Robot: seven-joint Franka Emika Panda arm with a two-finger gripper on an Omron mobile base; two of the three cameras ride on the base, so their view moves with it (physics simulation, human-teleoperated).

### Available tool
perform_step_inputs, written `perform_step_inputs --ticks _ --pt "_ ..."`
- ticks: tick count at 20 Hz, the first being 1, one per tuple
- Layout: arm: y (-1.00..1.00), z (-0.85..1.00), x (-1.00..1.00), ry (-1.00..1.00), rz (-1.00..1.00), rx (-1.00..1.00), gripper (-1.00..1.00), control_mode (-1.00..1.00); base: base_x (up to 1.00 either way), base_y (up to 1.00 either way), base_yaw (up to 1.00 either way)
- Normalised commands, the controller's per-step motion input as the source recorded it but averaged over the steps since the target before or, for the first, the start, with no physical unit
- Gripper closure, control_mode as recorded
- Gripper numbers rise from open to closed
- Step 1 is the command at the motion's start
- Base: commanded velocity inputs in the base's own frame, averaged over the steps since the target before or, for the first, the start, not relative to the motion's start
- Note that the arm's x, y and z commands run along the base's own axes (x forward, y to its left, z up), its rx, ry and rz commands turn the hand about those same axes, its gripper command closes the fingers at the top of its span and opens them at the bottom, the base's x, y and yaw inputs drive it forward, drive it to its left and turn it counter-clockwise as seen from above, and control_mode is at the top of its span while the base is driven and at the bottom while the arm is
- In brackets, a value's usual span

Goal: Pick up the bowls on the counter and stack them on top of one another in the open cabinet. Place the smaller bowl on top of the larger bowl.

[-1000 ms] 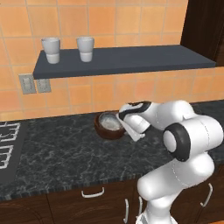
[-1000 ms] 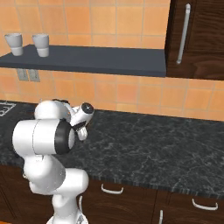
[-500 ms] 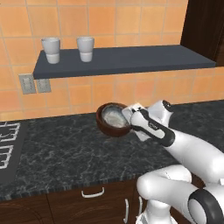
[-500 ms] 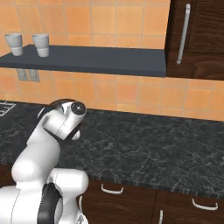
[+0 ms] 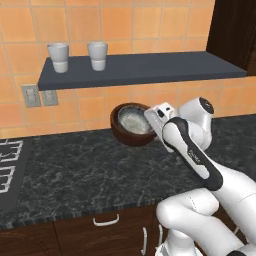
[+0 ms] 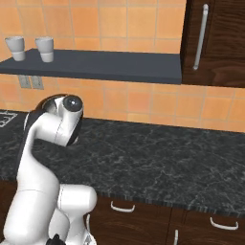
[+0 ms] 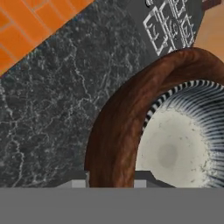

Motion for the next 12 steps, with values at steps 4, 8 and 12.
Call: perform_step_inputs --ticks 4,8,12 --pt "0.00 1.00 -0.54 -0.06 0.00 0.00 1.00 -1.00 0.00 0.00 0.00" --pt "0.00 1.00 -0.36 -0.15 0.00 0.00 1.00 -1.00 0.00 0.00 0.00" --pt "-0.02 1.00 -0.25 -0.28 0.00 -0.03 1.00 -1.00 0.00 0.00 0.00"
